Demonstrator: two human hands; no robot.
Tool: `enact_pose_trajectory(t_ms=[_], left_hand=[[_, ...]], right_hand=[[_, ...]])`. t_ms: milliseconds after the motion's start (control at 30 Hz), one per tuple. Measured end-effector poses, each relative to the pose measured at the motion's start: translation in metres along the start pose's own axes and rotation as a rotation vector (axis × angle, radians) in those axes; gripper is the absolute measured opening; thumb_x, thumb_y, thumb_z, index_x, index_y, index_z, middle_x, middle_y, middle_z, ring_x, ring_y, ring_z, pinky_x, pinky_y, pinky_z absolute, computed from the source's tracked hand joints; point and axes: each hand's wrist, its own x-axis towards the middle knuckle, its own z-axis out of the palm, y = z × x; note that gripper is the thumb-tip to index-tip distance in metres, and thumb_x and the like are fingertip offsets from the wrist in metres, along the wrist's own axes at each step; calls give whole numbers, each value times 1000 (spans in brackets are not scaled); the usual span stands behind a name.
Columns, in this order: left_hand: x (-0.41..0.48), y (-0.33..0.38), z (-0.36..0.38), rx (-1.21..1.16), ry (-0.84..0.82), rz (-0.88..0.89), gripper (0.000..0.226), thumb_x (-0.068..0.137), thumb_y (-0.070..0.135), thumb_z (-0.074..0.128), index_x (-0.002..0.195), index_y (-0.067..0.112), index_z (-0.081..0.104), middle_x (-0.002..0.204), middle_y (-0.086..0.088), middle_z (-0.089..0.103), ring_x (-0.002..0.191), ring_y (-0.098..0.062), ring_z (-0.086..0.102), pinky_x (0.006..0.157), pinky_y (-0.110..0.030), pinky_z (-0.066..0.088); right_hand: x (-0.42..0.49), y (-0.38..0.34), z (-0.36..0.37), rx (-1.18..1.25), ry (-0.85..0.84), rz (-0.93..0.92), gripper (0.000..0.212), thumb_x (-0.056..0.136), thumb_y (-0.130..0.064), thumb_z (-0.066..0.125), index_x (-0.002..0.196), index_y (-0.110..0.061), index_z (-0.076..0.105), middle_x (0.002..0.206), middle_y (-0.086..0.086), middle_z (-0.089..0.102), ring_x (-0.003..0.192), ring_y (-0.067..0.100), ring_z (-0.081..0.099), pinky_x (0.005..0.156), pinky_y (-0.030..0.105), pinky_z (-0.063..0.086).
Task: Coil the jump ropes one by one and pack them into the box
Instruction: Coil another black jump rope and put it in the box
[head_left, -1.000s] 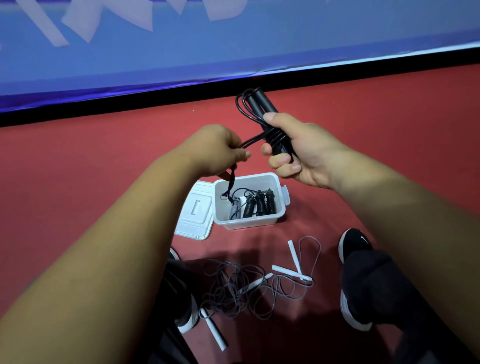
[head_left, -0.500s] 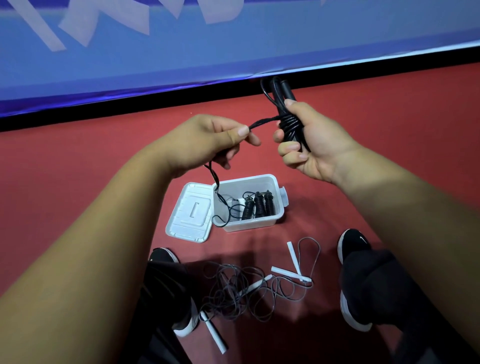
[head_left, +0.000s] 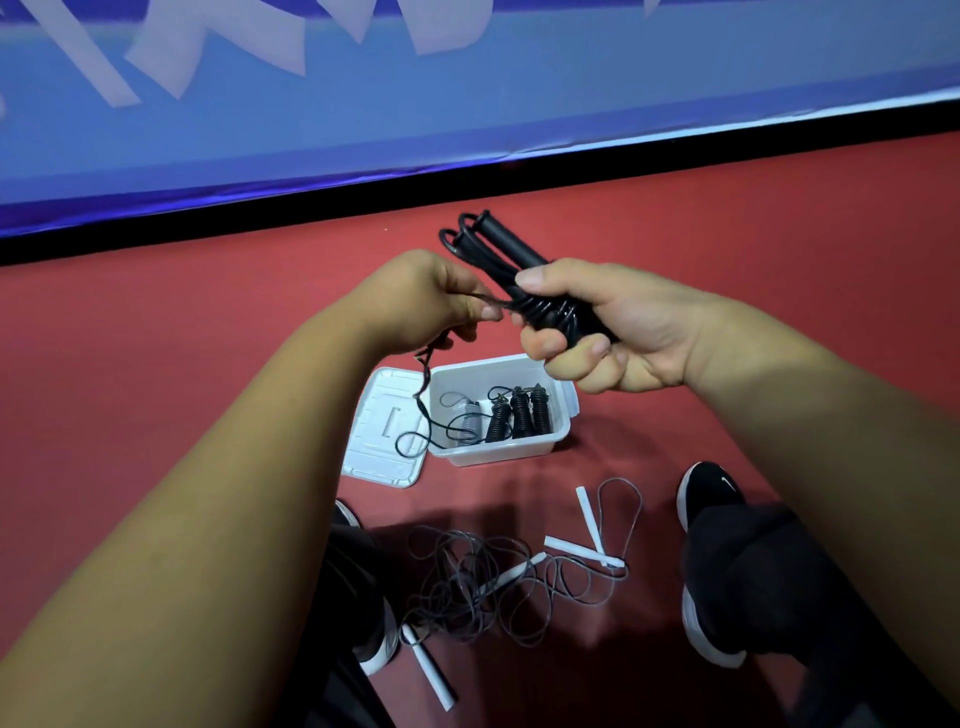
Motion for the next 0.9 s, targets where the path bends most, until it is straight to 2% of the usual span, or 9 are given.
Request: enact_pose_trajectory(t_ms=[100,200,233,333,467,567,700,800,900], left_hand=[[-4,4,0,-168,-51,12,13,97,0,65,100,8,75,81,-7,76,74,-19,73,74,-44,65],[-7,4,-5,-290,-130,62,24,91,-11,61,109,0,73,91,-25,74,74,-29,70,67,-36,57],[-7,5,-5,-348,-142,46,26,87,-8,68,110,3,74,97,-27,74,79,-31,69,70,-36,56],[-6,10,-2,-408,-85,31,27,81,0,80,107,8,79,94,-20,71,88,-31,65,80,-35,54],[-7,15,-2,-300,-1,107,22,86,-8,75,99,9,81,93,-16,77,85,-20,70,85,-31,57],[-8,15,-2,-127,73,144,21,86,-2,77,95,15,84,93,-4,79,89,-18,76,90,-30,60],[-7,16,1,154,91,237,28,87,8,80,106,29,84,92,9,69,82,-3,68,79,-16,51],[-9,17,3,286,-1,234,43,88,6,75,118,38,79,98,8,70,80,-4,66,79,-24,53],[-9,17,8,252,-2,110,42,86,4,76,111,37,80,94,7,78,81,-12,72,81,-30,58]], right_hand=[[0,4,-1,-67,-124,75,32,95,-42,63,115,-17,62,72,0,43,46,2,24,43,18,9],[3,11,-2,-98,-252,197,50,97,-38,60,142,-16,55,73,2,44,44,2,28,41,16,12],[4,13,-2,-112,-273,242,52,96,-37,62,144,-15,56,74,3,45,44,3,29,40,16,12],[8,16,1,-192,-259,317,29,95,-35,68,119,-19,69,76,6,47,47,5,29,39,14,16],[11,17,-3,-255,-65,297,29,102,-30,67,129,-22,60,75,6,51,49,7,26,42,15,12],[15,18,-8,-333,97,248,20,101,-29,70,115,-19,61,75,6,52,52,11,26,44,16,12],[25,22,-15,-538,364,160,20,99,-32,70,106,-16,61,76,7,56,50,16,34,44,20,22],[32,25,-21,-640,564,65,26,97,-34,70,110,-13,64,80,9,65,48,18,47,42,23,35],[36,26,-23,-675,675,13,22,97,-32,70,108,-14,63,81,8,68,39,14,48,41,22,38]])
